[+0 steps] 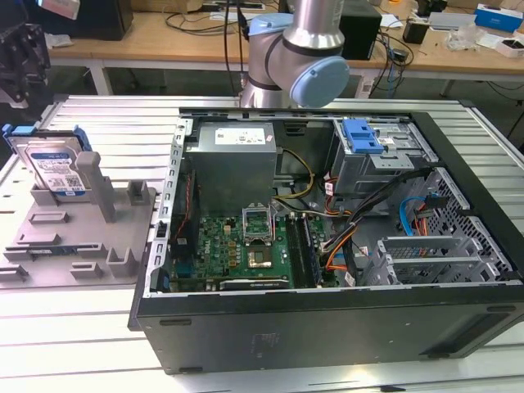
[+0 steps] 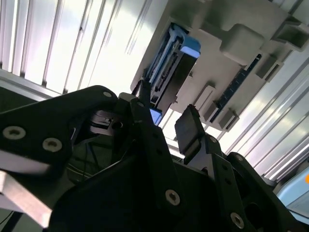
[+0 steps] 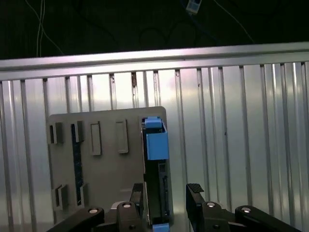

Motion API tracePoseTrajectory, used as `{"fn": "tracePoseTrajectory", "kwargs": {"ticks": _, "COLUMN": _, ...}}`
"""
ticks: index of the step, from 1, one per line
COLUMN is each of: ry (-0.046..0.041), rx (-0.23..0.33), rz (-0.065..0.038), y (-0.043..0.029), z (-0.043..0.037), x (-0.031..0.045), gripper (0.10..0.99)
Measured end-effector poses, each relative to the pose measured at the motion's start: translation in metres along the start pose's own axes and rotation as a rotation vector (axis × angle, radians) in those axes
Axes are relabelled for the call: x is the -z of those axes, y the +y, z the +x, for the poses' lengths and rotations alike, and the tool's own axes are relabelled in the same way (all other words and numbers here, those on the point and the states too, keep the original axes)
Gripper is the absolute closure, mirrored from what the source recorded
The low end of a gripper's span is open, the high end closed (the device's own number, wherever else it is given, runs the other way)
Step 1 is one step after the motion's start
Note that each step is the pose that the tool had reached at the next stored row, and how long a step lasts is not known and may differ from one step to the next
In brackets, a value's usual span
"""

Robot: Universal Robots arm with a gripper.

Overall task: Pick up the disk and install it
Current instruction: 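Pick up the disk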

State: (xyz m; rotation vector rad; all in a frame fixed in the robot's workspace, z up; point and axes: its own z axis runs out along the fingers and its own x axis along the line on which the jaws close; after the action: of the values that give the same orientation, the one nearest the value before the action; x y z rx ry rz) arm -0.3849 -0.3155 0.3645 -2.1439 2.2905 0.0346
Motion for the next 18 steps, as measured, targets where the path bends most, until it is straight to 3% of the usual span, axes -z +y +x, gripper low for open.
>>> {"fn": "tracePoseTrajectory", "kwargs": {"ticks": 8, "ry": 0.0005, "rx": 0.034, "rz": -0.001, "y": 0.0179, "z": 0.0016, "x": -0.0081, "gripper": 0.604}}
{"fn": "tracePoseTrajectory", "kwargs": {"ticks": 18, "ry": 0.0015, "rx": 0.092, "rz": -0.007, "y": 0.0214, "z": 0.0051, "x": -0.0202, "gripper": 0.604}}
